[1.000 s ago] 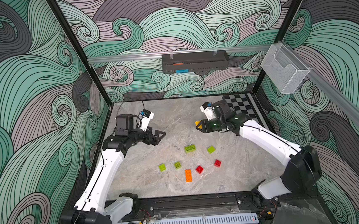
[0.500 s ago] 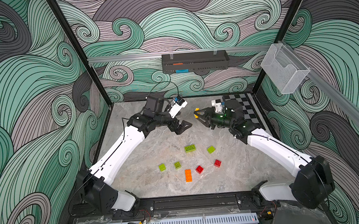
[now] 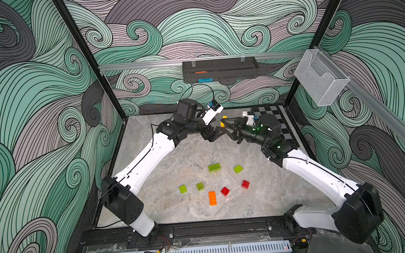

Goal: Assemble a giraffe with lego
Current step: Pick up the lego brick from the center of the board.

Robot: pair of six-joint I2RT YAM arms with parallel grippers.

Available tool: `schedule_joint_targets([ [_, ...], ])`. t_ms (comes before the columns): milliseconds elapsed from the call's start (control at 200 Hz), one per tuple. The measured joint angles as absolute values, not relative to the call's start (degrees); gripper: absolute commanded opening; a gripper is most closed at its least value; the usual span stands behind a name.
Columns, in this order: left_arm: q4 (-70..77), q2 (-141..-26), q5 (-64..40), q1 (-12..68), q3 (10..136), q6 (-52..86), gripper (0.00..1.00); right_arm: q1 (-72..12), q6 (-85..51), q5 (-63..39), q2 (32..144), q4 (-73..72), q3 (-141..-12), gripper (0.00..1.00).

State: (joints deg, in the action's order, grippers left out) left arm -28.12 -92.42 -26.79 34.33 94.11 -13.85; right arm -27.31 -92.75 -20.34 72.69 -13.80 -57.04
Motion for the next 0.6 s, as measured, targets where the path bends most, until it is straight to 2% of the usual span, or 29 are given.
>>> schedule_joint_targets([
  [175, -27.9, -92.8, -27.2, 34.3, 95.4, -13.3, 0.77, -27.3, -93.8, -19.7, 72.6, -14.7, -57.0, 0.0],
  [225, -27.7, -92.9, -27.2, 34.3, 95.6, -13.0, 0.72, -27.4, -94.0, -19.7, 72.6, -15.0, -56.9, 0.0],
  [375, -26.7, -93.3, -26.9, 34.3, 96.2, -11.9, 0.64, -28.2, -94.5, -19.7, 72.6, -15.6, -56.9, 0.0],
  [480, -26.4, -93.8, -26.8, 34.3, 96.5, -11.0, 0.52, -28.3, -94.9, -19.4, 72.6, -16.4, -56.9, 0.0],
  [600, -26.2, -94.3, -27.6, 34.7, 96.9, -9.8, 0.27, -28.4, -95.4, -18.0, 72.8, -16.8, -56.9, 0.0],
])
